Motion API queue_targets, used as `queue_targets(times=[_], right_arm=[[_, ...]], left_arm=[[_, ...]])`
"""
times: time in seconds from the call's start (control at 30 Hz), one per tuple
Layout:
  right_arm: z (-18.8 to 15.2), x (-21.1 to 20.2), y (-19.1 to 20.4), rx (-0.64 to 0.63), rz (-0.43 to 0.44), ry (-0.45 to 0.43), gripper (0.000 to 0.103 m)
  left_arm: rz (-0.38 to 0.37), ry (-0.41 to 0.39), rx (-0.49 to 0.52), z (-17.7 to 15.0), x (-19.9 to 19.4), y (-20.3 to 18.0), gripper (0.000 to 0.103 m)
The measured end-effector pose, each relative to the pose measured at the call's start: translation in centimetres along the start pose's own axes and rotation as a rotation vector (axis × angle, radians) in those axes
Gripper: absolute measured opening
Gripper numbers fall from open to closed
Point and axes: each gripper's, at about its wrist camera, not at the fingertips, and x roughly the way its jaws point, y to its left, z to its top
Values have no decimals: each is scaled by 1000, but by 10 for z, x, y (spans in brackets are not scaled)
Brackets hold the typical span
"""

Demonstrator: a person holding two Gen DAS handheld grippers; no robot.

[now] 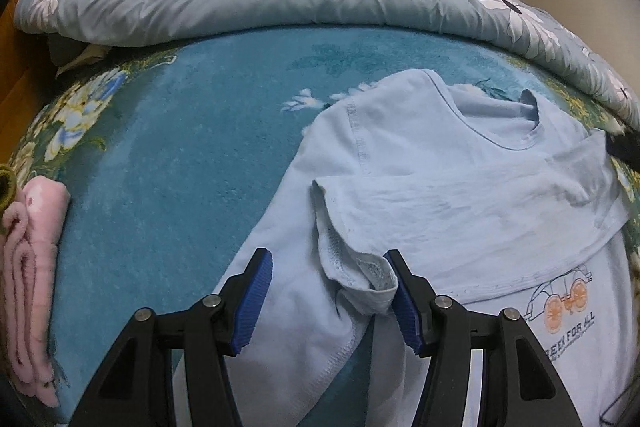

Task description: Fold clothes

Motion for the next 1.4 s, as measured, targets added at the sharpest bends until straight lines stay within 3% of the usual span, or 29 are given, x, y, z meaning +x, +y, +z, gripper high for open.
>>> queue_targets(times=[0.2,0.47,0.53,0.63,0.67,0.7,0.87,1.1,1.3,1.4], right_arm=[[9,-3,-11,68,-7,-27,39],[-51,-31,-45,181,264,82,39],[-63,-31,-46,219,328,108,36],[-71,-33,-38,224,358,108,26],[-73,-35,-35,219,352,104,9],[-74,-38,-33,205,326,90,6],[-79,-68,-29,137,294,-24,5],[-93,-38,-44,201,247,52,5],[-88,-60,-37,169,209,3,9],[-95,-89,-31,157,119,-69,28]], left_arm=[[2,-7,14,-1,3,0,63],[8,-14,8,-2,3,-1,65],[9,-14,5,-2,3,-1,64],[6,-13,-1,-2,2,-1,65],[4,-13,-2,-2,2,0,65],[4,-13,-3,-2,1,0,65],[-7,-12,0,-3,2,2,67],[-17,-2,-4,-2,-1,4,69],[-98,-108,-48,-17,-59,17,68],[-138,-179,-98,-42,-100,32,68]])
